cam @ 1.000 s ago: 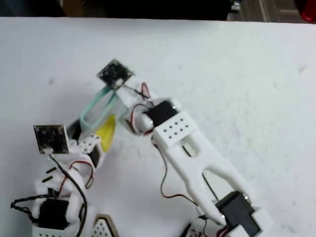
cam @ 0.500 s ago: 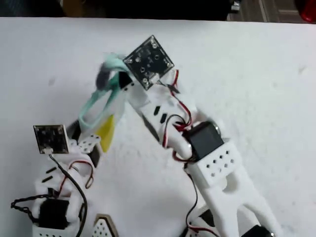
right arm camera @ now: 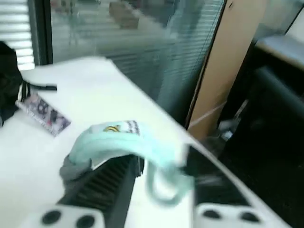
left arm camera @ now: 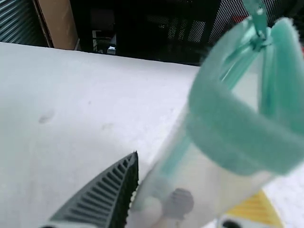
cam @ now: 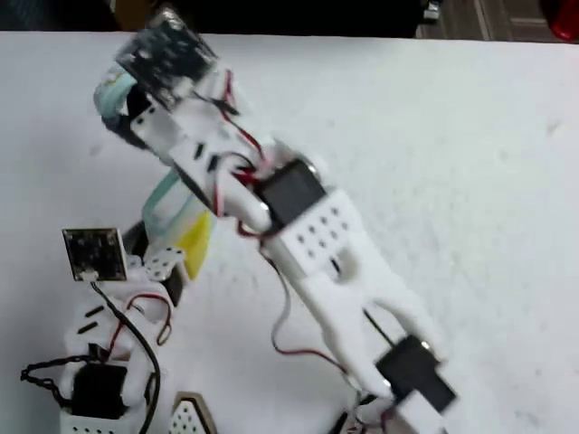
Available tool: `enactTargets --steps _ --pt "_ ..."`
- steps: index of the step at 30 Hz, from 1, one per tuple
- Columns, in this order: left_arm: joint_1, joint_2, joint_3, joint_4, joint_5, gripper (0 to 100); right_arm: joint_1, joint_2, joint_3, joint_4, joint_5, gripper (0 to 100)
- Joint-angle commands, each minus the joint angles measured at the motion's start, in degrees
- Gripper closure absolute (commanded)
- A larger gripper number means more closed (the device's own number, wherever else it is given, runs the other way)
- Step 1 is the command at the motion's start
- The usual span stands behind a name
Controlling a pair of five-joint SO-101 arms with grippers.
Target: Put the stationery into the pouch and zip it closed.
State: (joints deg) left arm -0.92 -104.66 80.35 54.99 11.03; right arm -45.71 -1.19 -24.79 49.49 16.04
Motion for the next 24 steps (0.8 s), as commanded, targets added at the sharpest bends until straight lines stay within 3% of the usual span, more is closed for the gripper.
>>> enactTargets --steps 1,13,18,21,24 --pt "0.22 0.48 -0.44 -2.20 0.26 72 -0.48 5.85 -12.84 8.13 0.35 72.3" --pt "0.22 0.48 -0.53 -2.29 0.26 72 5.14 12.09 -42.20 33.27 -1.23 73.3" --pt "0.22 0.48 -0.62 -2.29 0.26 72 5.32 12.18 -46.15 48.75 -21.27 73.0" --pt "0.22 0.48 -0.62 -2.20 0.26 72 4.18 12.09 -42.81 49.01 -32.79 73.0" --pt "0.22 0.48 -0.53 -2.11 0.26 72 0.66 12.09 -39.47 49.01 -35.60 73.0"
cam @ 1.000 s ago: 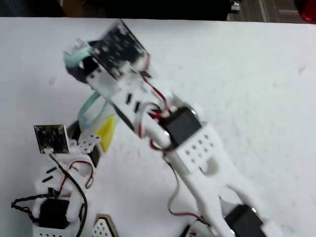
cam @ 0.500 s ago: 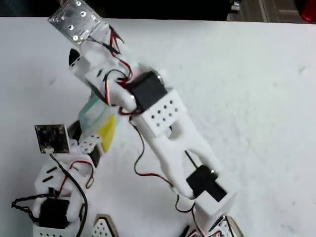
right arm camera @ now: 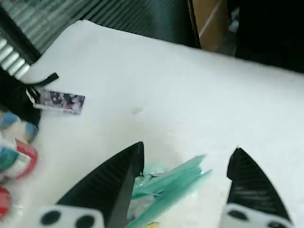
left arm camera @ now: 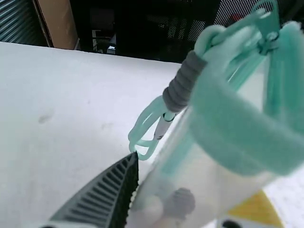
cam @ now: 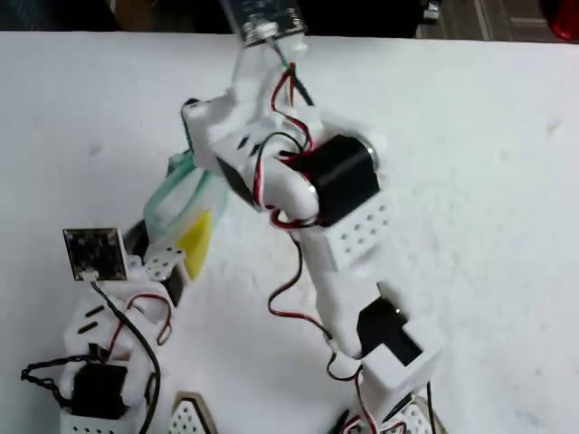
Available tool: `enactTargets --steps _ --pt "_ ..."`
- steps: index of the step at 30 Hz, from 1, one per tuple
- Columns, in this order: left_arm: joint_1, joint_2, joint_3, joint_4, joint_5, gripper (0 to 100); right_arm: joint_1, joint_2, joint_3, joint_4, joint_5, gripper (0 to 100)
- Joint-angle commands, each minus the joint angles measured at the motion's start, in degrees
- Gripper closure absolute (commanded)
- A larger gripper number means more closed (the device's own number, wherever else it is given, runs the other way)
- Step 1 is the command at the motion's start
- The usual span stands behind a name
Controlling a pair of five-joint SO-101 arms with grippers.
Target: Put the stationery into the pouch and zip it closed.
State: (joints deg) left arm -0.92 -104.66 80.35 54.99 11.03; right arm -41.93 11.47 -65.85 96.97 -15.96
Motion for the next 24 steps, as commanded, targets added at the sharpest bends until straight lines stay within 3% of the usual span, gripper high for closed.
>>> enactTargets --steps 1,7,10,15,19,24 --pt "0.22 0.48 -0.53 -2.11 0.26 72 -4.70 -0.57 2.55 1.63 -3.78 73.0" --pt "0.22 0.48 -0.53 -2.02 0.26 72 -11.56 -0.57 6.59 1.71 -4.66 73.0" --pt "0.22 0.48 -0.53 -2.11 0.26 72 -8.84 -0.57 7.47 1.71 -8.26 73.0" --pt "0.22 0.48 -0.53 -2.20 0.26 72 -3.91 -4.44 7.65 1.71 -8.18 73.0" --pt "0.22 0.48 -0.53 -2.29 0.26 72 -4.00 -7.16 8.53 1.80 -8.18 72.4" --pt "0.22 0.48 -0.44 -2.29 0.26 72 -5.76 -7.08 19.87 1.63 -8.26 67.0"
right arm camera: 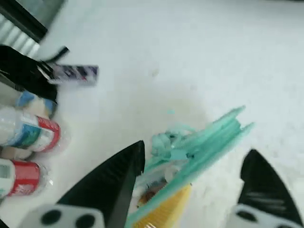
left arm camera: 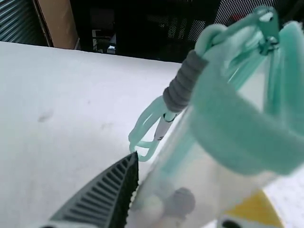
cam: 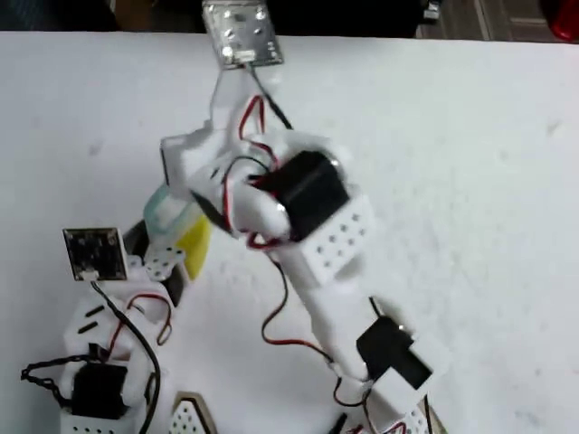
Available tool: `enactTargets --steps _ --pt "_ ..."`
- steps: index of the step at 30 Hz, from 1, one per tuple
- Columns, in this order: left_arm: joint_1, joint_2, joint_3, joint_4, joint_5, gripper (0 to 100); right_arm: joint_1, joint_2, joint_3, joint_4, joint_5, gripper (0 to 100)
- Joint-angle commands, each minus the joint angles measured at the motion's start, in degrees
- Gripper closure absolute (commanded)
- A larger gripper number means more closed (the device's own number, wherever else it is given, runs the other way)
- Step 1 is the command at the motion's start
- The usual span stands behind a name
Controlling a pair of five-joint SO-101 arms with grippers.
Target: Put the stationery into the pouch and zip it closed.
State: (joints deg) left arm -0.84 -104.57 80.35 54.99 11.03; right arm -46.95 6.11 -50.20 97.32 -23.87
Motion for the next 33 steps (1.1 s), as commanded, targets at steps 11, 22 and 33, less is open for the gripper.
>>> enactTargets --steps 11,22,33 --pt "0.13 0.40 -0.35 -2.20 0.26 72 -1.80 -0.40 5.71 -0.66 -0.70 66.8" --pt "0.13 0.40 -0.35 -2.20 0.26 72 -9.63 0.66 -3.87 0.48 -0.35 66.7" --pt "0.13 0.40 -0.62 -2.20 0.26 72 -5.14 6.11 -2.64 1.10 -0.70 66.8"
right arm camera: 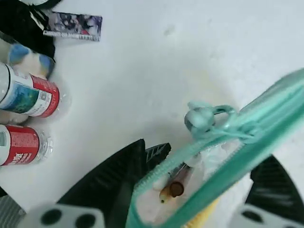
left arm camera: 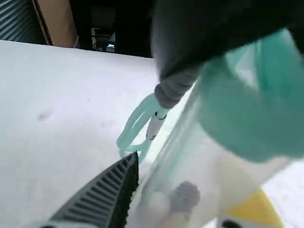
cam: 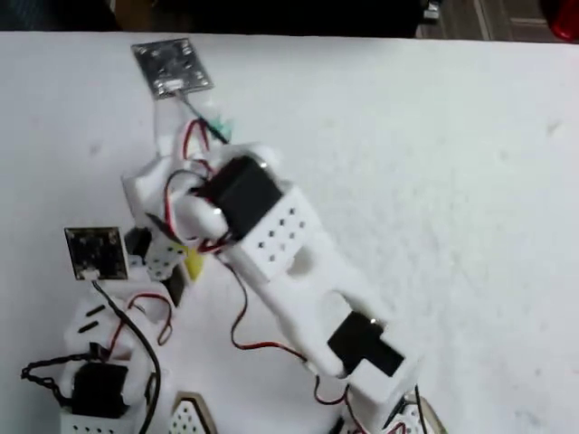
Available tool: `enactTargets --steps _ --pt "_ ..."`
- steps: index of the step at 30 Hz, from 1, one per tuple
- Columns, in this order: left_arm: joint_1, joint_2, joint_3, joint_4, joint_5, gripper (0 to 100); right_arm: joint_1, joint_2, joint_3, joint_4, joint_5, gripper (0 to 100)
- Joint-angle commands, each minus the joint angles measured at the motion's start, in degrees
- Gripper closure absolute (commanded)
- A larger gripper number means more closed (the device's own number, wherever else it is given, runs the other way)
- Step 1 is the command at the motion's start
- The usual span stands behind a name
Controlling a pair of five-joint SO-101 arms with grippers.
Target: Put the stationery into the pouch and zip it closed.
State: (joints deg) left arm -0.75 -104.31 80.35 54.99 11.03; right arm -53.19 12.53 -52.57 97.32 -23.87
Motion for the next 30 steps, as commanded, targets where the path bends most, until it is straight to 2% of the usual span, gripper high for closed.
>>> enactTargets --steps 1,7,9,12,15,17,19,25,30 --pt "0.04 0.13 -0.62 -2.20 0.26 72 1.10 0.04 0.18 1.10 -0.70 66.8" --pt "-0.22 0.13 -0.79 -2.02 0.18 72 1.36 4.09 0.70 1.01 -0.18 69.4" --pt "-0.31 0.13 -1.93 -1.32 -0.70 72 2.59 4.00 0.70 0.84 -0.18 79.5" --pt "0.04 0.13 -5.54 2.81 -2.46 72 6.64 4.53 0.97 -0.22 0.44 99.7" --pt "0.04 0.13 -9.23 6.42 -1.76 69 11.74 5.49 0.79 -0.04 6.42 93.3" --pt "0.04 0.13 -10.37 7.38 -1.76 67 14.90 5.58 0.70 -0.57 9.93 95.8" --pt "0.04 0.13 -10.46 7.38 -1.85 67 17.36 5.23 0.70 -2.42 15.21 98.5" --pt "-0.31 0.13 -10.46 7.12 -2.02 67 20.97 2.33 -3.08 -3.47 32.18 98.1" --pt "-0.40 0.13 -10.46 7.12 -1.85 67 22.02 -0.92 -6.07 -0.04 57.93 98.1"
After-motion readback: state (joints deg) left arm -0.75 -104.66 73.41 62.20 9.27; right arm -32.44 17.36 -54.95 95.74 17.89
